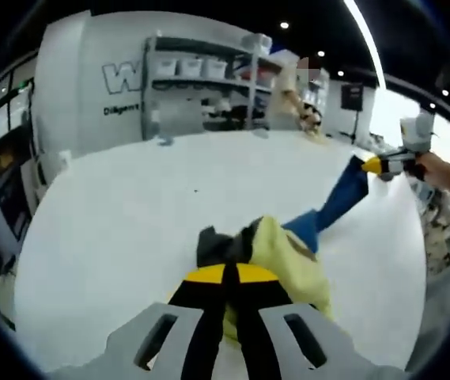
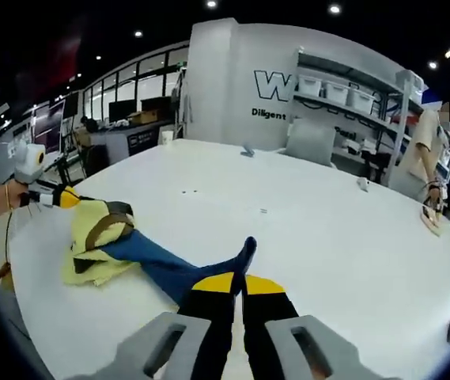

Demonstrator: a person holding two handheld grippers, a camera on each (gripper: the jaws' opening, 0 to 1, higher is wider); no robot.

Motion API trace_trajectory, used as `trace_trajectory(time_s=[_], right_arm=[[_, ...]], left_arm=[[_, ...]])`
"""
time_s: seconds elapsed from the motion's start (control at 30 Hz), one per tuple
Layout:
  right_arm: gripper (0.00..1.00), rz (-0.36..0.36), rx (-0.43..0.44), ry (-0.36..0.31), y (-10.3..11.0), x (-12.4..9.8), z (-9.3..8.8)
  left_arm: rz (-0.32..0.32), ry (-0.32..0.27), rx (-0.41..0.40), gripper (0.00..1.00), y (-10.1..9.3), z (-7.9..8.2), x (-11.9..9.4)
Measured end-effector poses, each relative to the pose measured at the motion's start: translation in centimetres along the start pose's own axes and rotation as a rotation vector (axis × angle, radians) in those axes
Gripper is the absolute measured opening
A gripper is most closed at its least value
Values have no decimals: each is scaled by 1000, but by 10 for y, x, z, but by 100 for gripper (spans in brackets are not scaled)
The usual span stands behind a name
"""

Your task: Fold the garment on the visible template until the final outline fits inside the template.

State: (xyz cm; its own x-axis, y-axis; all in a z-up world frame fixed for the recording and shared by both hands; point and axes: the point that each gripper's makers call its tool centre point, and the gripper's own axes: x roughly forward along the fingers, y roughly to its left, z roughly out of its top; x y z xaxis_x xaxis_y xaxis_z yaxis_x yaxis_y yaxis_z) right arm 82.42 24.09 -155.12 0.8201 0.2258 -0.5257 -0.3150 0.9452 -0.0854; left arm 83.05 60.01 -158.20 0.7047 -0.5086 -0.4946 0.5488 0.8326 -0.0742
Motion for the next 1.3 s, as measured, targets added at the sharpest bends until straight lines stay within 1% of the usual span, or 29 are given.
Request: trace_trajectory(time_s=[0.07, 0.2, 0.27, 0.3, 0.4, 0.43, 0.63, 0.7, 0.73, 0.8, 0.83, 0.87, 0.9, 1.03, 1.1, 1.13, 1.2, 1.27, 1.3], right_arm=[[0, -11, 0, 2, -5, -1, 0], [0, -35, 0, 0, -17, -3, 0], [0, -45, -4, -1, -21, -5, 3], [0, -62, -7, -5, -28, -7, 4], [0, -82, -3, -9, -39, -10, 5], [0, -94, -2, -10, -44, -13, 6], [0, -146, -18, -3, -72, -24, 10], [0, -156, -18, 0, -78, -26, 11], [0, -158, -19, 0, -79, -26, 10], [0, -171, -7, -1, -90, -28, 8], [0, -179, -2, 1, -94, -29, 7], [0, -188, -1, 3, -97, -31, 7], [0, -191, -1, 4, -98, -32, 7], [0, -221, 8, 8, -112, -38, 4], [0, -223, 16, 4, -122, -38, 3], [0, -231, 10, 17, -127, -37, 1], [0, -236, 4, 33, -130, -34, -2], [0, -230, 11, 32, -130, -32, -2], [0, -228, 15, 33, -132, -31, -2]], left_arm=[[6, 0, 8, 0, 5, -2, -2], [25, 0, 18, 0, 12, 3, -5], [52, -8, 6, 0, 23, 5, -6], [60, -11, 4, 0, 27, 5, -7], [72, -10, -1, 0, 32, 7, -9], [80, -7, 2, 0, 39, 5, -9], [104, 11, 29, 0, 53, 6, -14], [120, 10, 39, 0, 56, 11, -18], [132, 9, 45, 0, 61, 13, -20], [146, 8, 50, 0, 67, 16, -22], [159, 6, 55, 0, 75, 18, -23], [165, 4, 58, 0, 78, 19, -25], [179, 0, 60, 0, 80, 25, -27], [216, -6, 73, 0, 91, 35, -34], [230, 4, 85, 0, 99, 36, -34], [226, 8, 85, 0, 103, 36, -32], [225, 13, 86, 0, 107, 35, -29], [229, 47, 118, 0, 113, 30, -25], [228, 51, 121, 0, 115, 29, -24]])
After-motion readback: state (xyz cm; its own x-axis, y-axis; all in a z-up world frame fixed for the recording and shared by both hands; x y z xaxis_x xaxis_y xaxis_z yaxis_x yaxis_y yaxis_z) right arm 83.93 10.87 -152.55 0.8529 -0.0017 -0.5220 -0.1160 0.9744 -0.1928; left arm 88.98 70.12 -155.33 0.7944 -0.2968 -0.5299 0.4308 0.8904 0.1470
